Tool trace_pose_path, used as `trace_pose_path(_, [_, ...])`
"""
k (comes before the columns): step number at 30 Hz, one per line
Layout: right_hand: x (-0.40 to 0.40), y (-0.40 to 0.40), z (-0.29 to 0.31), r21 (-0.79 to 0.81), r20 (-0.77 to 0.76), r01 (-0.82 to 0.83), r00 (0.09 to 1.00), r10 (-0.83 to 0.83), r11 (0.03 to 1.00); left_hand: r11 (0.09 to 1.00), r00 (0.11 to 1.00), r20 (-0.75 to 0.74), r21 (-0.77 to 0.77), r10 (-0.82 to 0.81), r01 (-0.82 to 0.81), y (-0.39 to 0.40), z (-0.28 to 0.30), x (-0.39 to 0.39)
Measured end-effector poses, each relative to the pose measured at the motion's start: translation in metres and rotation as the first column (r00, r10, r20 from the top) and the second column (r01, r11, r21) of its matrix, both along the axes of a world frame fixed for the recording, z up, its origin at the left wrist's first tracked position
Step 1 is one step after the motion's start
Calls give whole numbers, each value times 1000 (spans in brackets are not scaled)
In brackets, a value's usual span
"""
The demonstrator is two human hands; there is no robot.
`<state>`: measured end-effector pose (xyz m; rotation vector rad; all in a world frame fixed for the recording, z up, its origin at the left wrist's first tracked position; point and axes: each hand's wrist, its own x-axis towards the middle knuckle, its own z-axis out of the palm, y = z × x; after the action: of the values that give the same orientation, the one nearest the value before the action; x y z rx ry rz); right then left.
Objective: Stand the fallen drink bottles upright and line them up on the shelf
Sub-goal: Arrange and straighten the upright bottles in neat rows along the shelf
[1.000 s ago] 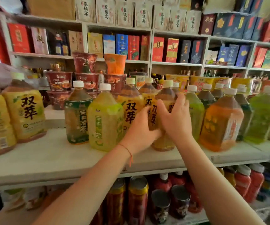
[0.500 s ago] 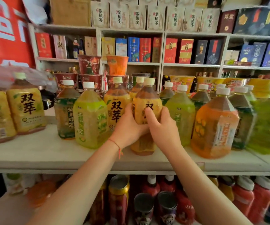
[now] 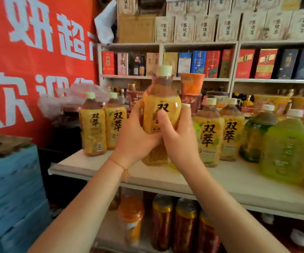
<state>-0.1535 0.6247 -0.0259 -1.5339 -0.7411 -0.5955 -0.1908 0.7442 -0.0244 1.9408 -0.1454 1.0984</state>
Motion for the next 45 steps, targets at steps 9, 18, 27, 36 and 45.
trace_pose_path(9, [12, 128, -28, -207, -216, -104, 975, 58, 973, 996, 982, -185, -80, 25, -40, 133, -33, 6])
trace_pose_path(18, [26, 161, -39, -423, -143, 266, 924, -354, 866, 831, 913, -89, 456, 397, -317, 164, -37, 29])
trace_pose_path(27, [35, 159, -37, -483, -192, 210, 922, -337, 850, 847, 933, -90, 456, 349, -273, 163, -48, 22])
trace_pose_path(36, [32, 61, -9, 135, 188, 637, 735, -651, 759, 936, 993, 114, 348, 20, -59, 78, -28, 36])
trace_pose_path(45, [119, -75, 3, -226, -238, 493, 808, -539, 840, 936, 998, -39, 351, 47, -31, -38, -22, 94])
